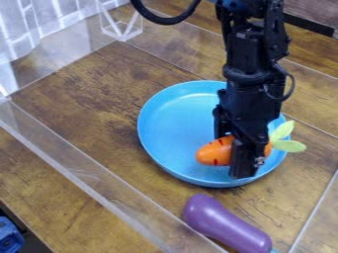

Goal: Put the carrot on the blue tray

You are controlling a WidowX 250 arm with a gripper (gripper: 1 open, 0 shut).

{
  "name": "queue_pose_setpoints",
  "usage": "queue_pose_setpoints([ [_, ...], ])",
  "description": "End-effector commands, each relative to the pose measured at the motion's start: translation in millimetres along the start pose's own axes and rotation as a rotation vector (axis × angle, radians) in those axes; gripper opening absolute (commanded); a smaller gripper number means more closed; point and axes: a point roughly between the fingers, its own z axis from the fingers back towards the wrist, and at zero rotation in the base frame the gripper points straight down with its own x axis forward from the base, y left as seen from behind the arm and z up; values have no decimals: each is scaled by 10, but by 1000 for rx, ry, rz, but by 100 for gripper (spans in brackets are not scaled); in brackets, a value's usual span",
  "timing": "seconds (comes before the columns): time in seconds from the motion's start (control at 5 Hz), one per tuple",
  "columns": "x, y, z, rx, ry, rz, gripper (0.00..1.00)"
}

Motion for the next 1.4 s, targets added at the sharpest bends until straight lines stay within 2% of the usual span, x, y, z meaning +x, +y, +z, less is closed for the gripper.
queue_pose_setpoints([
  [0.0,26,38,240,36,-81,13,0],
  [0.6,-98,-65,399,28,-113,-44,0],
  [1.0,-31,-98,587,31,-128,-120,0],
  [1.2,35,-80,598,37,-143,-144,0],
])
